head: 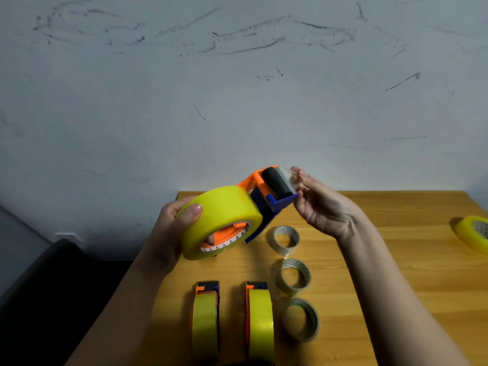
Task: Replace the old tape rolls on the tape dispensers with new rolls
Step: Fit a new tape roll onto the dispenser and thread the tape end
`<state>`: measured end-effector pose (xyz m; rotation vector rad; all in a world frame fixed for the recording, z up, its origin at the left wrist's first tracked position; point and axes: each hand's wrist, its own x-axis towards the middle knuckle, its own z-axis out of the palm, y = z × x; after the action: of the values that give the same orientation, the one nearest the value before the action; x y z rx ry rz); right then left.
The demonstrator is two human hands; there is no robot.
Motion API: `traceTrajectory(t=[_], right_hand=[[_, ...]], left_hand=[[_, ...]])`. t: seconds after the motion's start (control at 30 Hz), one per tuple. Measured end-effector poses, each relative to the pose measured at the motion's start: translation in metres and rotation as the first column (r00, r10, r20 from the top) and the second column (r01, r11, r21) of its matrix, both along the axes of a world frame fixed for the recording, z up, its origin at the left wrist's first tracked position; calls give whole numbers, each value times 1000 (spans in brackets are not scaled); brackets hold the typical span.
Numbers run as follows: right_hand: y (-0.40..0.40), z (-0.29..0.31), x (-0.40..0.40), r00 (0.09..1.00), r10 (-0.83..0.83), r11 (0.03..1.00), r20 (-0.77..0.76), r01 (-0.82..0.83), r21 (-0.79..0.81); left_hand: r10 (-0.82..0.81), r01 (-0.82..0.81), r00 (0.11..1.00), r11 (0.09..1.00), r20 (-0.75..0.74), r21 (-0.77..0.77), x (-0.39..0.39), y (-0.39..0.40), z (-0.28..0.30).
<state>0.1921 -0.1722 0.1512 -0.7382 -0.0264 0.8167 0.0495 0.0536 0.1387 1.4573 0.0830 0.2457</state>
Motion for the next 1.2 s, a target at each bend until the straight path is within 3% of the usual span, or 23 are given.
traceTrajectory(t=[0.13,0.23,0.4,0.5,0.57,0.67,0.83,1.03,1.2], right_hand=[[11,-9,-7,996,-9,999,-89,13,40],[14,-6,-16,995,-57,997,-82,53,-48],[18,-3,-22,990,-94,969,108,116,-220],[13,1,-20,939,-122,919,322,230,-321],[10,3,-20,923,-98,918,372,228,-325],[10,3,-20,960,-57,951,275,136,-276],[7,4,-17,1000,-14,995,-19,12,-99],[7,1,-13,999,0,991,39,5,-136],[4,2,-8,995,34,964,96,-8,-264]], left_hand=[[15,-15,1000,1000,2,-12,0,0,1],[19,-19,1000,1000,-6,-6,-1,0,2],[46,-46,999,998,8,33,-1,0,6],[51,-50,999,998,-7,41,-2,1,7],[56,-55,998,997,-21,45,-3,2,6],[49,-48,999,997,-11,68,-2,1,6],[46,-45,999,997,-6,61,-2,1,6],[33,-33,999,997,-8,66,0,2,3],[1,1,999,996,-33,85,2,2,5]])
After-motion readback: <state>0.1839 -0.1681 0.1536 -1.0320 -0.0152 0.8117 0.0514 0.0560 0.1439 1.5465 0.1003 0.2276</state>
